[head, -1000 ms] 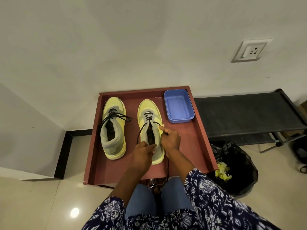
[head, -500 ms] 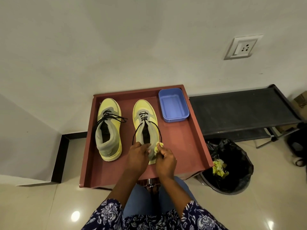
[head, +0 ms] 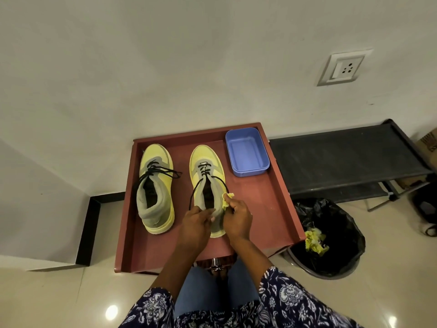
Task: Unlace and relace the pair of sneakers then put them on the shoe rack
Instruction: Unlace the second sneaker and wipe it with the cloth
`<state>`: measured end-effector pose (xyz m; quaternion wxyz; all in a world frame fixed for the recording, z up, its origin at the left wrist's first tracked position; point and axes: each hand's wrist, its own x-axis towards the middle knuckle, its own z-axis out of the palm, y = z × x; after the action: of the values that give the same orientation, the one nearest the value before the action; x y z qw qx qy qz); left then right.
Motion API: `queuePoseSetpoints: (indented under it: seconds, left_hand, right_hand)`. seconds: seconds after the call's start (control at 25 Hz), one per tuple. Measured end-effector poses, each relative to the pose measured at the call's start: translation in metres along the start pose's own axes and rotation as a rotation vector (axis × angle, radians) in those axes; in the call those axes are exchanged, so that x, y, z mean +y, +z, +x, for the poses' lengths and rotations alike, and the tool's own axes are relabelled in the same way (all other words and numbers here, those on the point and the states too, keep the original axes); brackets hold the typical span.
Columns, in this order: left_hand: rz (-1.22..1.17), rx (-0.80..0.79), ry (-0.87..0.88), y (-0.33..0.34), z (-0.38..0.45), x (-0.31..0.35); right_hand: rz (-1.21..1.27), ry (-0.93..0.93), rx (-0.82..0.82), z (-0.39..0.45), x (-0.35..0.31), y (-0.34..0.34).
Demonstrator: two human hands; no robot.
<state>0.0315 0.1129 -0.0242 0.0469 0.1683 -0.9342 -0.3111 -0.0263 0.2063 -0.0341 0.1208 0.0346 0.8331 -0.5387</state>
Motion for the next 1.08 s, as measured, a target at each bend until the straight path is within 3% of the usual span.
queuePoseSetpoints:
  seconds: [0.52, 0.64, 0.8, 0.96, 1.08]
  left_hand:
    - [0.087, -0.005, 0.033, -0.009, -0.002, 0.011]
    - [0.081, 0.012, 0.113, -0.01, 0.002, 0.017]
    - [0.01, -0.064, 0.024, -0.006, -0.001, 0.014]
    - [0.053, 0.04, 0.189, 0.002, 0.0, 0.002]
    - [0.033, 0.062, 0.206, 0.004, 0.0, -0.001]
  right_hand:
    - [0.177, 0.366, 0.039, -0.03, 0.029, 0.012]
    - [0.203, 0.411, 0.025, -0.031, 0.029, 0.013]
    - [0.145, 0.426, 0.015, -0.012, 0.026, 0.015]
    - [0.194, 0.426, -0.027, 0.029, 0.012, 0.013]
    - [0.177, 0.401, -0.067, 0.057, 0.004, 0.02]
